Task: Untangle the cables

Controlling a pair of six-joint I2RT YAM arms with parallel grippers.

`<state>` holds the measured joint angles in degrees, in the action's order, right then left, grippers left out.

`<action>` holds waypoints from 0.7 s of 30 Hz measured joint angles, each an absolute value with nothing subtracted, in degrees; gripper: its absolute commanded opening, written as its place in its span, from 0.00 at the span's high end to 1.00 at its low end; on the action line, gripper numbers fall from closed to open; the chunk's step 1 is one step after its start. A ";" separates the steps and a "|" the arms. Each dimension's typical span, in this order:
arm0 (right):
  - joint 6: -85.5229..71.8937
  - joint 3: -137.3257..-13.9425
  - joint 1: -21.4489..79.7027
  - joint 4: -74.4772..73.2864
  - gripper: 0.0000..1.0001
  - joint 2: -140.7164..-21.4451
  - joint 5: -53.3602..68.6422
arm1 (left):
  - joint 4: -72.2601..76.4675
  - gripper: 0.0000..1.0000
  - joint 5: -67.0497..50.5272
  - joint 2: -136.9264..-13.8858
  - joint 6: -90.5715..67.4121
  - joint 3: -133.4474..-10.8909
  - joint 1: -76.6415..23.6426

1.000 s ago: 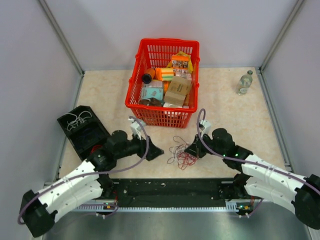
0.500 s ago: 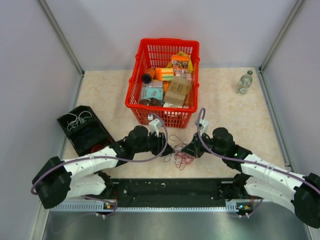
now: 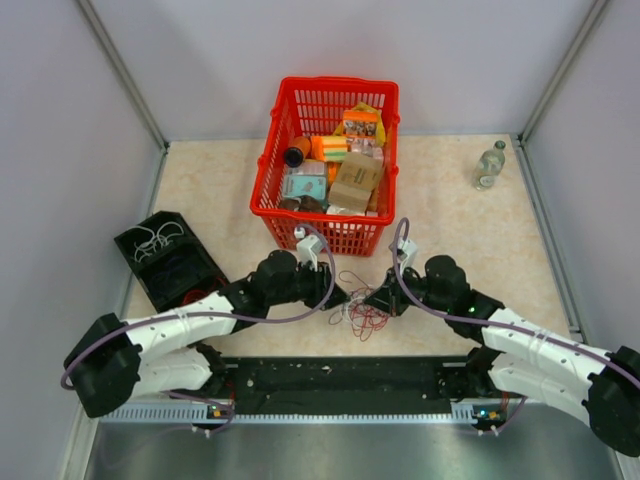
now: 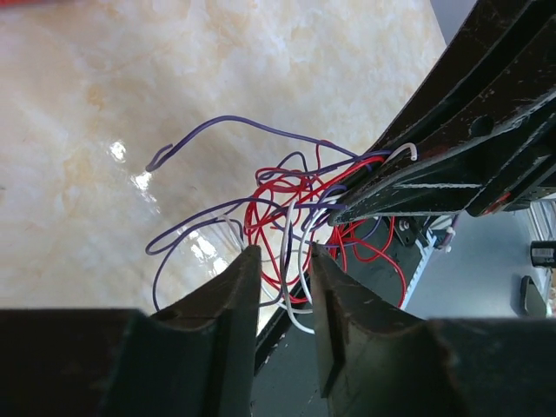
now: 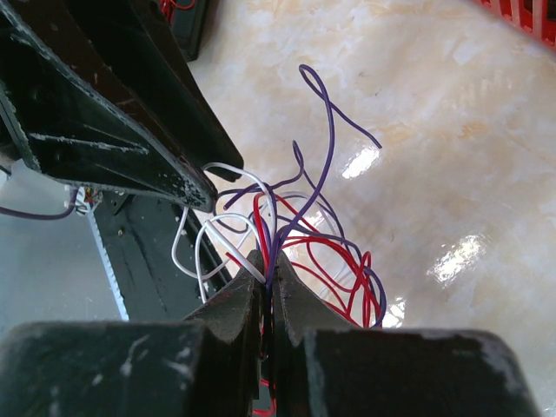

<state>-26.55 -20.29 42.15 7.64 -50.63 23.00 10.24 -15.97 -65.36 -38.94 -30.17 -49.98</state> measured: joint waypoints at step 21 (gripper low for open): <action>-31.88 -23.70 45.93 -6.00 0.94 -50.43 -3.86 | -5.10 1.00 9.30 -56.93 -35.68 -36.49 -60.47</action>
<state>-31.88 -23.70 45.93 -6.00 -50.43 -3.86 -5.10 9.30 -56.93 -35.68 -36.49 -60.47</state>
